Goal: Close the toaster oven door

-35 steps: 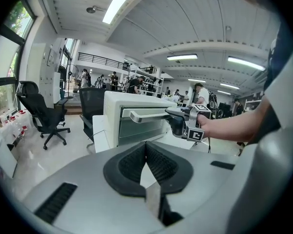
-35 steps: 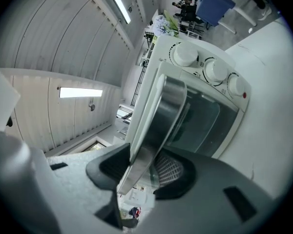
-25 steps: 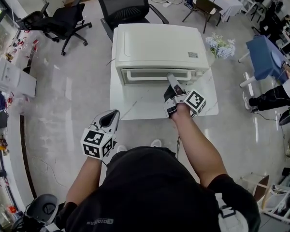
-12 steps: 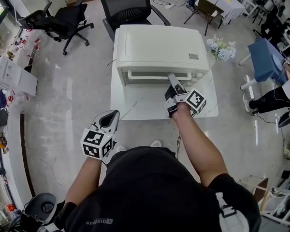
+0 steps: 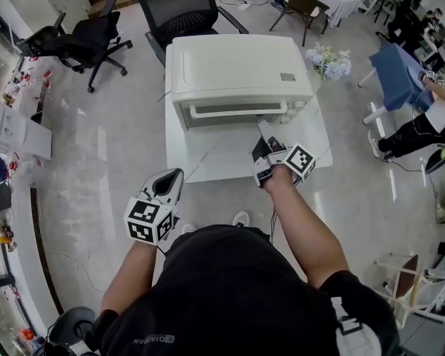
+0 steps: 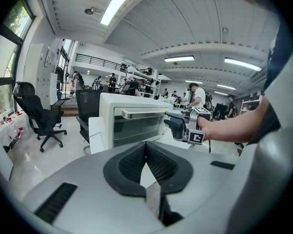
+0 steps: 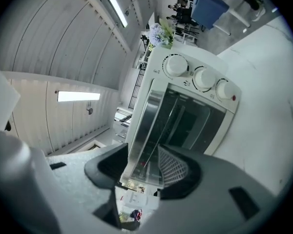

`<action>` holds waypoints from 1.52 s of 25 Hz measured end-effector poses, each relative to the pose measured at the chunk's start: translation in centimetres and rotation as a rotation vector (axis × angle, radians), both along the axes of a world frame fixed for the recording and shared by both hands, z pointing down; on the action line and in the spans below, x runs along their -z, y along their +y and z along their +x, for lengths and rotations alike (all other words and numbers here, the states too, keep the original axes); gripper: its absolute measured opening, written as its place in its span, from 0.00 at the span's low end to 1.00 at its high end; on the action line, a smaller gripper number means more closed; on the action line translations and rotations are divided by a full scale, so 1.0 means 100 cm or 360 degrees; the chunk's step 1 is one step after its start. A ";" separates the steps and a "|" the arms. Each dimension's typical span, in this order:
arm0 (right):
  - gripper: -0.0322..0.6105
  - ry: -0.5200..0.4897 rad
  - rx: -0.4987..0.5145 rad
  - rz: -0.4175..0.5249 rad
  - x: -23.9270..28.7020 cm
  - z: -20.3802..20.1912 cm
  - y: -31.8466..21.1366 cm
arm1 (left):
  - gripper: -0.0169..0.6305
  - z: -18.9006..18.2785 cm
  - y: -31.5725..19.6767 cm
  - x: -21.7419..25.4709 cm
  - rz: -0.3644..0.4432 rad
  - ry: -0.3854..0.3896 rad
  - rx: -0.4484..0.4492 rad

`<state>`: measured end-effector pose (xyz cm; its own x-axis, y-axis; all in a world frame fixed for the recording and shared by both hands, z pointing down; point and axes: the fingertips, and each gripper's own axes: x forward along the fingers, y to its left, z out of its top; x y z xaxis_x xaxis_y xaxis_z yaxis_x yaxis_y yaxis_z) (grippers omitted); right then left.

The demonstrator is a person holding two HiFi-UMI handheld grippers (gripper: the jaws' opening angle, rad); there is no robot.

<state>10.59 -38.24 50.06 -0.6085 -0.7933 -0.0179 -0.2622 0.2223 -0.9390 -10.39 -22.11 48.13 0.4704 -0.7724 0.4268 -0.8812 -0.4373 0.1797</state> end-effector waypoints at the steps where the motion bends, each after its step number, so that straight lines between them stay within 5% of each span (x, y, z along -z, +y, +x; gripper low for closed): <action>1: 0.33 0.0002 -0.0007 -0.0003 -0.002 0.001 0.005 | 0.03 0.001 0.000 0.000 0.0001 0.0001 -0.0017; 9: 0.33 0.0055 -0.0010 0.0071 0.006 0.002 0.045 | 0.03 0.009 0.002 0.004 0.0020 0.0005 -0.0131; 15: 0.32 0.0234 0.0131 0.0280 0.036 -0.022 0.081 | 0.03 0.012 -0.004 0.016 0.0084 0.0053 -0.0146; 23: 0.13 0.0793 0.0198 0.0522 0.046 -0.030 0.115 | 0.03 0.023 -0.005 0.020 0.0093 0.0058 -0.0217; 31: 0.06 0.1258 0.0273 0.0735 0.053 -0.040 0.134 | 0.03 0.038 -0.003 0.023 0.0130 0.0037 -0.0296; 38: 0.05 0.1470 0.0351 0.0868 0.058 -0.054 0.143 | 0.03 0.047 0.000 0.021 0.0185 -0.0062 -0.0361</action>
